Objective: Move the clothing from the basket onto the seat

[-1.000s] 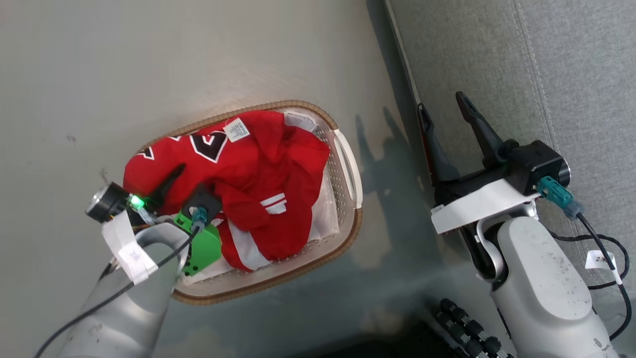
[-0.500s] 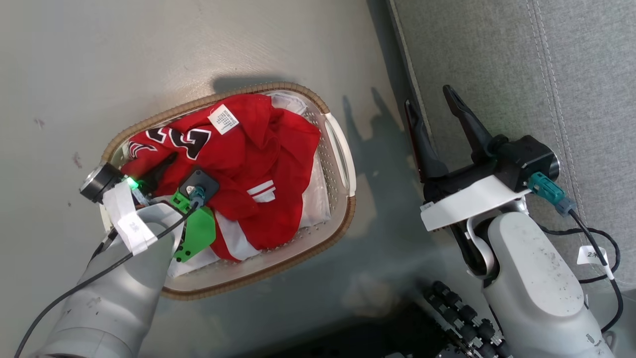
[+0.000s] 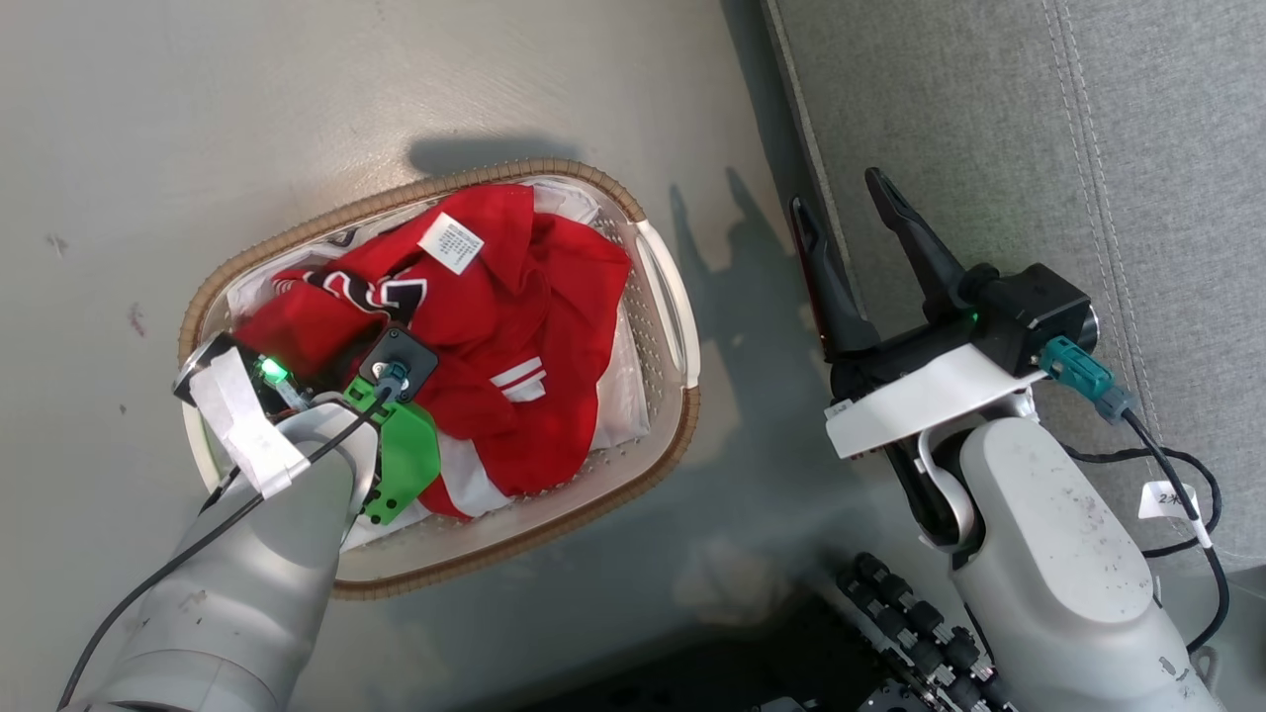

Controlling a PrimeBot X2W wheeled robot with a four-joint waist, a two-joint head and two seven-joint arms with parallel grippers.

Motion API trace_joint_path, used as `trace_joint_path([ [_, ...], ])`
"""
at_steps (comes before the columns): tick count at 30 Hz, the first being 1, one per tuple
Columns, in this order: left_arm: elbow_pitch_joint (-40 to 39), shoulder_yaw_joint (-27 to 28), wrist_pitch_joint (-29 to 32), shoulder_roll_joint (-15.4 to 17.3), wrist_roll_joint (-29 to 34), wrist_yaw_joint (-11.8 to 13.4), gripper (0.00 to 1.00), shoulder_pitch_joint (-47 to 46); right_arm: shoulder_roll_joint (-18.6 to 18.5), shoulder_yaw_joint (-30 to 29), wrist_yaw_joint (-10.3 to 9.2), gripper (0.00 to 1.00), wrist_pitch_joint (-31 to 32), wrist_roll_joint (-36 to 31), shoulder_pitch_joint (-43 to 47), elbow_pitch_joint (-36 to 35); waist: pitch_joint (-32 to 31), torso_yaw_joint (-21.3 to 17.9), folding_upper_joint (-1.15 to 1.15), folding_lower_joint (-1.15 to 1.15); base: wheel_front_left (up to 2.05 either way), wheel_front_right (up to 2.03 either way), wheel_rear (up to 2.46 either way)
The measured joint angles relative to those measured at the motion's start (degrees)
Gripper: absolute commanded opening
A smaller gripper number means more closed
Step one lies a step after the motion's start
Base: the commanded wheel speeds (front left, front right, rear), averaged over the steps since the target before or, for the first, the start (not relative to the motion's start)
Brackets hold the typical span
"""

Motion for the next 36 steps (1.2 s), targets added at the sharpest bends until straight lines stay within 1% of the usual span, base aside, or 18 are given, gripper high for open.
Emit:
trace_joint_path([
  [6, 0.07, -0.55, -0.94, -0.31, -1.60, -0.13, 0.00, 0.83, 0.03, -0.31, -0.01, 1.00, 0.00, 0.33, -0.10, 0.57, -1.41, -0.01, 0.00, 0.00, 0.00, 0.00, 0.00],
  [9, -0.22, -1.20, -1.59, -0.66, -2.01, -0.25, 0.00, 2.11, 0.04, -0.38, 0.00, 1.00, 0.00, 0.43, 0.17, 1.31, -2.89, 0.06, 0.00, 0.00, 0.00, 0.00, 0.00],
  [12, -1.43, -0.42, -1.68, -1.09, -3.69, -0.26, 0.00, 3.86, 0.07, -0.49, 0.00, 1.00, 0.00, 0.43, 0.64, 1.71, -4.84, 0.19, 0.00, 0.00, 0.00, 0.00, 0.00],
  [24, -16.90, 3.04, -1.92, -2.05, -10.59, -0.23, 0.00, 15.09, 0.00, -1.58, 0.00, 1.00, 0.00, -1.86, 4.43, 3.56, -15.03, 2.09, 0.00, 0.00, 0.00, 0.00, 0.00],
  [27, -22.63, 4.19, -1.92, -2.53, -12.47, -0.19, 0.00, 18.75, -0.40, -1.88, 0.00, 1.00, -0.01, -2.20, 6.14, 4.31, -18.78, 3.22, 0.00, 0.00, 0.00, 0.00, 0.00],
  [36, -34.64, 5.23, -1.93, -3.41, -14.56, -0.24, 0.00, 25.41, -1.68, -2.22, 0.00, 1.00, 0.00, -2.64, 11.57, 5.27, -27.26, 6.34, 0.00, -0.01, 0.00, 0.00, 0.00],
])
